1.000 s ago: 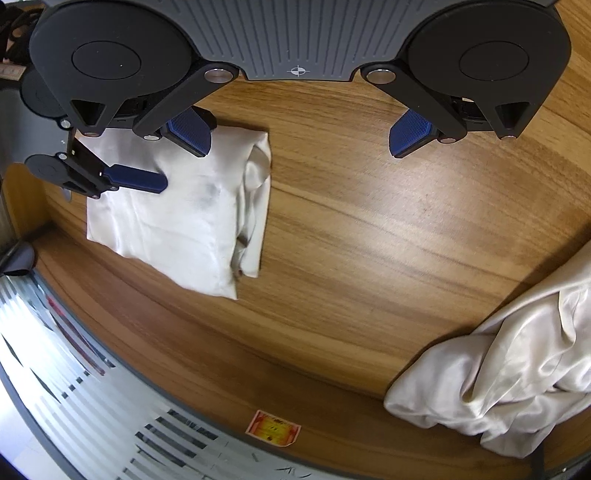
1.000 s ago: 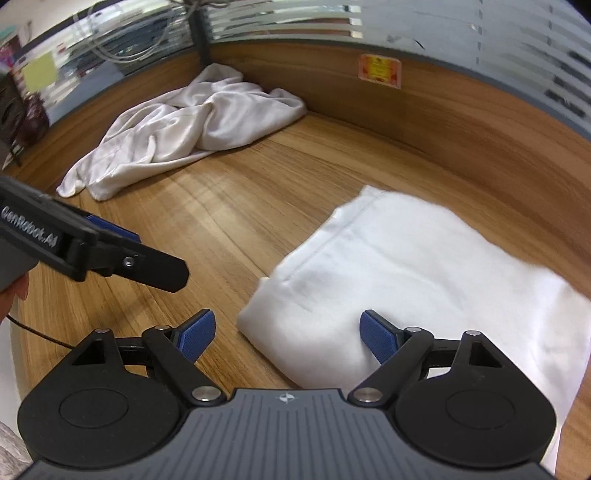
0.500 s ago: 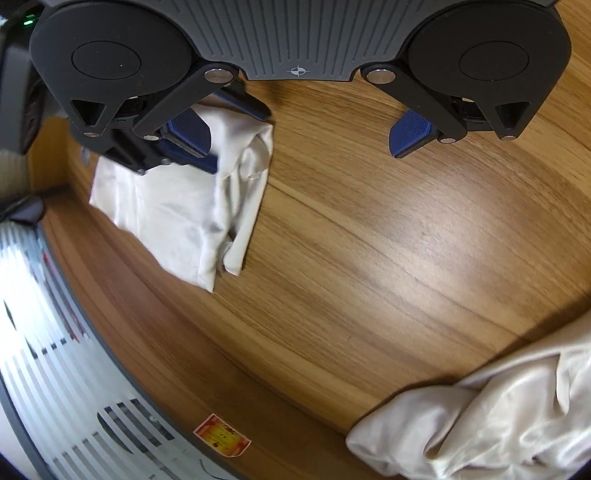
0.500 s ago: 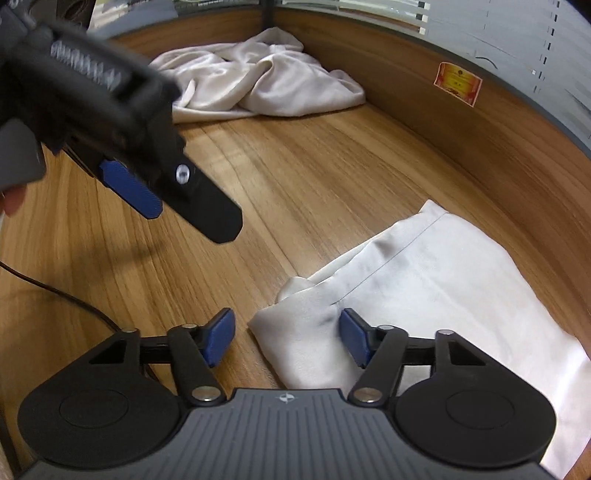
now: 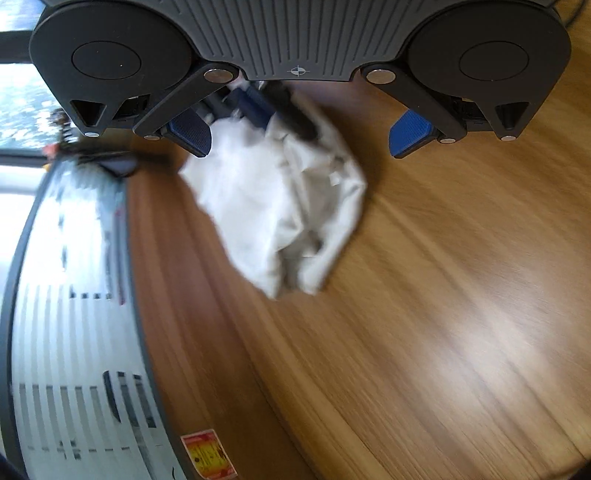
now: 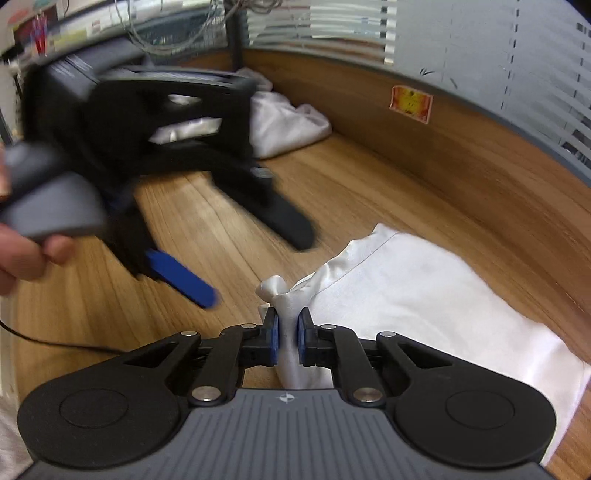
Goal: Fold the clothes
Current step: 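Grasp the folded white shirt bundle with the right gripper while the left gripper grasps it too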
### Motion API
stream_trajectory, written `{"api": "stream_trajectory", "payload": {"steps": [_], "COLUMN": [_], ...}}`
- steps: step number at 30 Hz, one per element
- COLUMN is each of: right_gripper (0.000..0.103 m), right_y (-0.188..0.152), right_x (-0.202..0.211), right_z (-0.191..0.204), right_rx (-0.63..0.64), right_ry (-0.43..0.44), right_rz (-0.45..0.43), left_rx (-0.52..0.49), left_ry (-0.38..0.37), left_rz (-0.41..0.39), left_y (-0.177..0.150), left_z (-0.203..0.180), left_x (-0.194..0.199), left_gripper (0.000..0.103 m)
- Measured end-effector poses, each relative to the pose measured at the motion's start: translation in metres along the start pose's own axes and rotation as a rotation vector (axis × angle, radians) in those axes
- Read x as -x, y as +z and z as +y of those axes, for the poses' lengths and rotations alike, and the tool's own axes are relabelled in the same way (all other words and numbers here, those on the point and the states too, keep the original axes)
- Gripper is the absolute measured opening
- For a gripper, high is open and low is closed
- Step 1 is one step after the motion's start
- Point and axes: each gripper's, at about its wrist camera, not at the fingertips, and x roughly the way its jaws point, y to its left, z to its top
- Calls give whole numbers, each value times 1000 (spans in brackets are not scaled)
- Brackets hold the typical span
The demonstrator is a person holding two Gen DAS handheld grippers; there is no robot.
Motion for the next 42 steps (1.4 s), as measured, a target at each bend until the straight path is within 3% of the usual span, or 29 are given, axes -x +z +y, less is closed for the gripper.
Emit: {"api": "stream_trajectory", "payload": {"steps": [2,7,10,13,14,15,17,20,23,27,31,35,42], "right_gripper": [11,11,11,11,11,12,14,19,30,66,87,94,101], "right_y": [0,-1,-4,-8,-10,-11,-16,-22,-29,-42,-62,-79,-82], "right_x": [10,31,40,46,48,50,55,62,75,94,105,95,58], "right_z": [-2,-4,-4,-5,-5,-5,-5,-8,-13,-30,-53,-75,-91], "right_rx": [-13,-23,-25,-33,-36,-39,-52,-75,-94,-179,-295,-404,-480], "right_ry": [7,29,45,56,57,58,68,95,93,40,-25,-37,66], "right_rz": [-10,-31,-34,-29,-27,-25,-11,-3,1,4,18,75,75], "left_rx": [25,7,13,-42,-72,-96,-124,-160,-224,-328,-411,-442,-419], "left_ry": [-30,-16,-23,29,62,88,132,214,285,366,445,509,560], "left_rz": [26,72,96,87,83,79,69,57,42,28,34,36,-10], "left_y": [2,0,-8,-16,-18,-20,-25,-30,-38,-47,-55,-54,-52], "left_z": [-5,-20,-24,-32,-35,-36,-38,-40,-44,-46,-43,-31,-8], "left_x": [-14,-52,-68,-77,-78,-80,-81,-83,-80,-67,-50,-25,9], "left_gripper": [102,102,96,58,36,26,19,17,17,17,17,18,26]}}
